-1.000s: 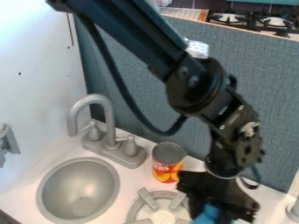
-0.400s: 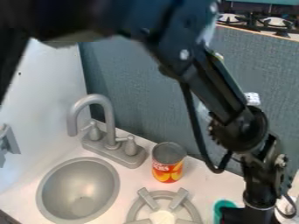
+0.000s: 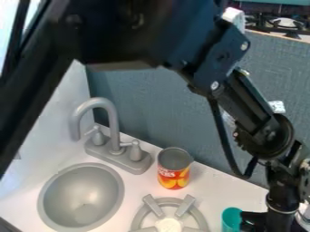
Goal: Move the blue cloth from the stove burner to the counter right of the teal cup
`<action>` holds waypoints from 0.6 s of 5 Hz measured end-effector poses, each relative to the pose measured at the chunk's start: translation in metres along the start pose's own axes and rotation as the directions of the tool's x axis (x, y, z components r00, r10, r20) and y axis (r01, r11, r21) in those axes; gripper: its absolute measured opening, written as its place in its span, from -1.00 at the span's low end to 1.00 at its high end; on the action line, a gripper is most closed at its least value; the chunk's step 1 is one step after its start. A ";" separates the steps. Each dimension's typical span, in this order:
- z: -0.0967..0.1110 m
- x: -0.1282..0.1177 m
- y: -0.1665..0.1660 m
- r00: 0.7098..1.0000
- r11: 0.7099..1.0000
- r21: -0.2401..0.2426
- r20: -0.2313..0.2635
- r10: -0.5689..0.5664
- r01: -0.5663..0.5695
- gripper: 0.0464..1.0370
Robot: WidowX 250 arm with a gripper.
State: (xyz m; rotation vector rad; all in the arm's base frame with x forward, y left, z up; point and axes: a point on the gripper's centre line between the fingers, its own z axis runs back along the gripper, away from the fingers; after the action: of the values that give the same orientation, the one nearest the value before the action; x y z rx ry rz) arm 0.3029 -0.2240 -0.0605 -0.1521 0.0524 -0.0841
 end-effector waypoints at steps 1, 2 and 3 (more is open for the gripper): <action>-0.006 -0.001 0.001 0.999 1.000 0.022 -0.043 0.012 -0.011 0.70; -0.004 -0.004 -0.002 0.998 0.999 0.040 -0.059 -0.003 0.006 0.95; -0.010 -0.015 -0.004 0.997 0.998 0.062 -0.070 -0.009 0.013 0.94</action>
State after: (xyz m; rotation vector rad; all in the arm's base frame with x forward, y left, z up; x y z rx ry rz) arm 0.2873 -0.2281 -0.0691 -0.0872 0.1185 -0.1019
